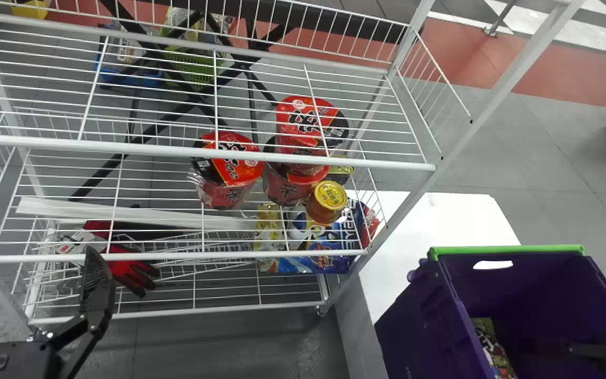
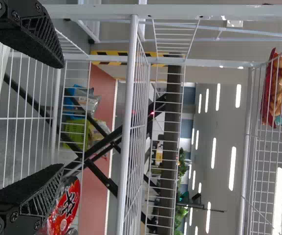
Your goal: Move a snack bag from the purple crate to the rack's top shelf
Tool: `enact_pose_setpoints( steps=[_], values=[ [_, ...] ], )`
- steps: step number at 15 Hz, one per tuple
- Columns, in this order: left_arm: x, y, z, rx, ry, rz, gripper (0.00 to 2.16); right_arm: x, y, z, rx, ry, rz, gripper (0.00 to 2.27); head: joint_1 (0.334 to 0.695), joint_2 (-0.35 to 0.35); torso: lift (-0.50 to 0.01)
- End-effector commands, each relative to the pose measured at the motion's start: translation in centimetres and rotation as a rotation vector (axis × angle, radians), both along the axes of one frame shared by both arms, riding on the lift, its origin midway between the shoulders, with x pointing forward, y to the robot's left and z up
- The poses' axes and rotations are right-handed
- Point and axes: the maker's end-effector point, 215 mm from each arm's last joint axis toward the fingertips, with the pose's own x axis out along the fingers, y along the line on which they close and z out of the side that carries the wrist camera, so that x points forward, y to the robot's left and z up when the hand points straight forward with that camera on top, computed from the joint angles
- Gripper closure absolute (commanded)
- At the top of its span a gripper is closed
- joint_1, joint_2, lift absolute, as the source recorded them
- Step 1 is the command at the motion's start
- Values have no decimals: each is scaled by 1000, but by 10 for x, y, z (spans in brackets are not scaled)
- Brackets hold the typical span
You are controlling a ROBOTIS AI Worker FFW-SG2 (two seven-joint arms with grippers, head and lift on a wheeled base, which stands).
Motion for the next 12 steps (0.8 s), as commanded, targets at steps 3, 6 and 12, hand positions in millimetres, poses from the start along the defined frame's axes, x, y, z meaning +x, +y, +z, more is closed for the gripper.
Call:
enact_pose_setpoints(
  steps=[3,6,12],
  values=[
    [3,5,-7,-5,10,1,90,-36,-12,-58,-33,157,102,178,695,-350,-461],
    [6,5,-12,-11,14,-2,90,-52,-22,-79,-72,161,209,178,695,-350,-461],
    [10,12,-14,-15,1,0,90,-136,-46,-126,-209,361,278,181,695,-350,-461]
  ],
)
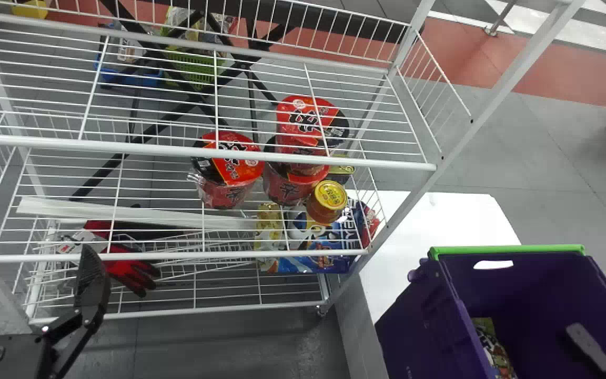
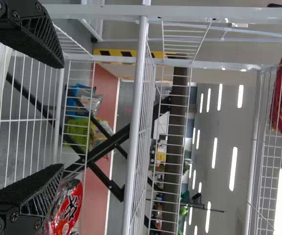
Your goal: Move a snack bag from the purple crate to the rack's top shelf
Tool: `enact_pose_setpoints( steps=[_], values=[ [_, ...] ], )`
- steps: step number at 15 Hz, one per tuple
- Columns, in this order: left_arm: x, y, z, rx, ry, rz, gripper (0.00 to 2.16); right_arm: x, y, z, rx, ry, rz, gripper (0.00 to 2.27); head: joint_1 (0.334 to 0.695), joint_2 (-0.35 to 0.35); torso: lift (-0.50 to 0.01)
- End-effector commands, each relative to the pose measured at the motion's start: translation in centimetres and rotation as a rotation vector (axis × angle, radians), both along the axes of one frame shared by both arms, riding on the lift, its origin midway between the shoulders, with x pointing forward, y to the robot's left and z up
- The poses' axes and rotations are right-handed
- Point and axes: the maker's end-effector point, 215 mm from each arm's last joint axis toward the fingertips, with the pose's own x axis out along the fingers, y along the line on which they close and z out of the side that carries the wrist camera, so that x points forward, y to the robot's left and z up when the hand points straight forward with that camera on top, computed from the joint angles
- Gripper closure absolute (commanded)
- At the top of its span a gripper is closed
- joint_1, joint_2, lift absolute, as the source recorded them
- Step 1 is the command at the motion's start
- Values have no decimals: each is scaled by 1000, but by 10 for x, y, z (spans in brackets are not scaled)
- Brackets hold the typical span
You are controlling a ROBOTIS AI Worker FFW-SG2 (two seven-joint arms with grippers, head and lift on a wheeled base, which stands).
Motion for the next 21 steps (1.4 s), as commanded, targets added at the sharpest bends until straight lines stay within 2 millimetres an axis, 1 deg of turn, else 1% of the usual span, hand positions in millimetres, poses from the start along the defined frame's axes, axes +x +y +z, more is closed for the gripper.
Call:
enact_pose_setpoints(
  steps=[1,4,5,7,8,9,11,13,14,16,17,18,19,21],
  values=[
    [2,5,1,-9,-12,5,90,-29,5,-10,1,40,-7,188,695,-350,-461],
    [3,4,-2,-17,-13,-2,90,-50,16,-18,24,41,-48,188,695,-350,-461],
    [3,4,-3,-16,-11,-3,90,-55,15,-17,21,34,-62,188,695,-350,-461],
    [3,5,-5,-18,-9,-1,90,-62,5,-11,1,30,-82,188,695,-350,-461],
    [3,6,-6,-18,-11,1,90,-69,0,-7,-9,30,-94,188,695,-350,-461],
    [3,8,-6,-19,-12,2,90,-73,-1,-4,-14,24,-105,188,695,-350,-461],
    [5,10,-9,-26,-7,2,90,-86,-8,-2,-39,27,-119,188,695,-350,-461],
    [7,14,-10,-31,-11,-2,90,-105,-18,-2,-81,39,-126,188,695,-350,-461],
    [9,15,-11,-34,-10,-1,90,-109,-25,-2,-113,27,-101,191,695,-350,-461],
    [12,16,-14,-39,-8,-6,90,-105,-32,-3,-143,-17,-61,191,695,-350,-461],
    [15,15,-15,-41,-6,-8,90,-107,-35,-7,-163,-24,-46,191,695,-350,-461],
    [15,15,-16,-43,-6,-9,90,-102,-36,-12,-177,-52,-12,191,695,-350,-461],
    [17,15,-17,-44,-6,-11,90,-102,-36,-15,-184,-64,4,191,695,-350,-461],
    [21,17,-18,-50,-6,-12,90,-106,-34,-21,-188,-60,12,191,695,-350,-461]
  ],
)
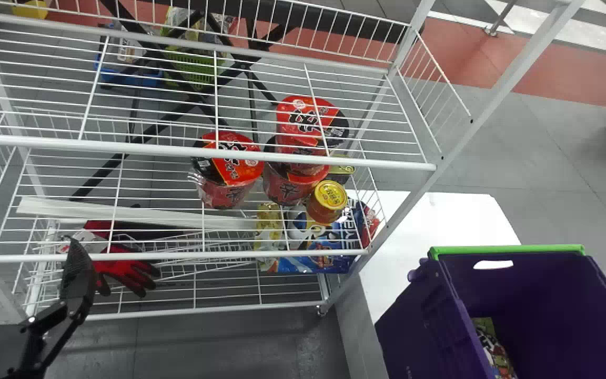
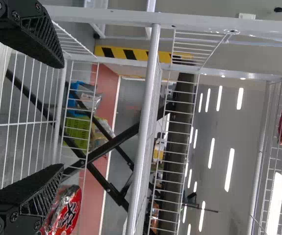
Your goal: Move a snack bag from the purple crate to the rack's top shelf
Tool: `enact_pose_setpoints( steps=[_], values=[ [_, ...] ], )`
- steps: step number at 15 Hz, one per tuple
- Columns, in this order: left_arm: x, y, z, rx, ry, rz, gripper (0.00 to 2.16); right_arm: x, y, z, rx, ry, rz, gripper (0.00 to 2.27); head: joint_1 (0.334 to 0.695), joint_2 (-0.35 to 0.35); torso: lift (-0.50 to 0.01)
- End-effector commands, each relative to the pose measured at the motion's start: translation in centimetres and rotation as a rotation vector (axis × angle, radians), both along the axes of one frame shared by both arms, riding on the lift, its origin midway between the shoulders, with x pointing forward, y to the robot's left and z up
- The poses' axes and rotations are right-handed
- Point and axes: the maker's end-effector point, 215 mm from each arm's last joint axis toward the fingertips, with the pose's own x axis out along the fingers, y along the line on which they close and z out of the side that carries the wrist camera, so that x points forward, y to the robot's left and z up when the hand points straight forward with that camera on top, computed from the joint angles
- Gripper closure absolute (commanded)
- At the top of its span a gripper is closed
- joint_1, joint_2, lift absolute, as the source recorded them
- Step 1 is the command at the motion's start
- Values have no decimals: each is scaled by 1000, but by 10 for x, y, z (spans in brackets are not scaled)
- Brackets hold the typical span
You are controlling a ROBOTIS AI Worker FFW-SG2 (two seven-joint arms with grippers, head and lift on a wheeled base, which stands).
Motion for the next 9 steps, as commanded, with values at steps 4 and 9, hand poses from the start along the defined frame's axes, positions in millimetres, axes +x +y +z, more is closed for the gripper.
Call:
enact_pose_setpoints(
  steps=[4,9],
  values=[
    [11,2,-8,0,17,-2,90,-11,26,-18,55,24,-11,191,695,-350,-461],
    [12,6,-13,3,25,-2,90,-22,32,-23,64,43,-41,191,695,-350,-461]
  ],
)
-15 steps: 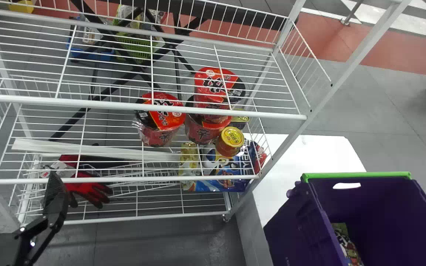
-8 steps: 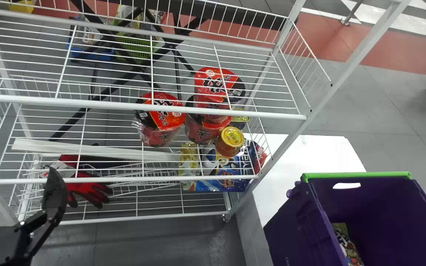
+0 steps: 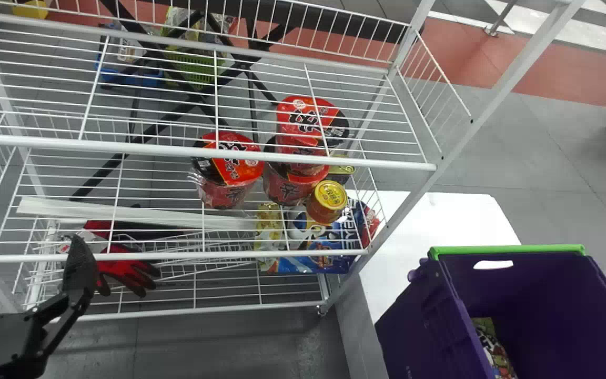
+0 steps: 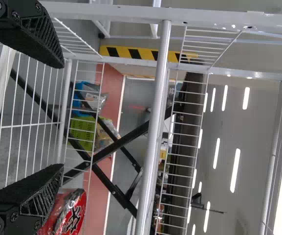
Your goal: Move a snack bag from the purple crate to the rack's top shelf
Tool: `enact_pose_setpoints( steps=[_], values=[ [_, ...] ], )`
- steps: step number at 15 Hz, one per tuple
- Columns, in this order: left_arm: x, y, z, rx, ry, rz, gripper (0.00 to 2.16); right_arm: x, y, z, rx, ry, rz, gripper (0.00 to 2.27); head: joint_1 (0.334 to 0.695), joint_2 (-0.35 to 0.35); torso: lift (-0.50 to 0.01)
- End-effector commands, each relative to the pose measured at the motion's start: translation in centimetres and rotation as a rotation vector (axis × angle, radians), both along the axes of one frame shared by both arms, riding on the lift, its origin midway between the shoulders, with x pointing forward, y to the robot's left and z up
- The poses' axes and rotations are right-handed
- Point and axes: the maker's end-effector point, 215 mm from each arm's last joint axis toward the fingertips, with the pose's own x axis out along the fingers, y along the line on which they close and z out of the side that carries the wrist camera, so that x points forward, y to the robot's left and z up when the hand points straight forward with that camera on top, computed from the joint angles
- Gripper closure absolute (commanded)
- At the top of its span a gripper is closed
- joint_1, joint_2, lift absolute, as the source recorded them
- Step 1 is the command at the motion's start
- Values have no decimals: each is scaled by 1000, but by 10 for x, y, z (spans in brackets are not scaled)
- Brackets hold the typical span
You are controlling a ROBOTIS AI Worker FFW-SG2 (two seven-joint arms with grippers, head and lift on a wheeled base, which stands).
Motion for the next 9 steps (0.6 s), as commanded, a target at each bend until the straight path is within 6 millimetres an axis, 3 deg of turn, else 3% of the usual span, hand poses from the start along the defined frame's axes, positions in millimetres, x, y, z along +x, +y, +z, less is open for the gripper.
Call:
enact_pose_setpoints(
  steps=[1,5,9],
  values=[
    [0,4,-2,2,4,2,90,-5,0,0,-1,9,-15,184,695,-350,-461],
    [0,8,-7,-3,13,-1,90,-24,2,0,0,61,-85,107,695,-350,-461],
    [1,15,-8,2,12,-4,90,-9,-1,-1,-6,30,-76,161,695,-350,-461]
  ],
)
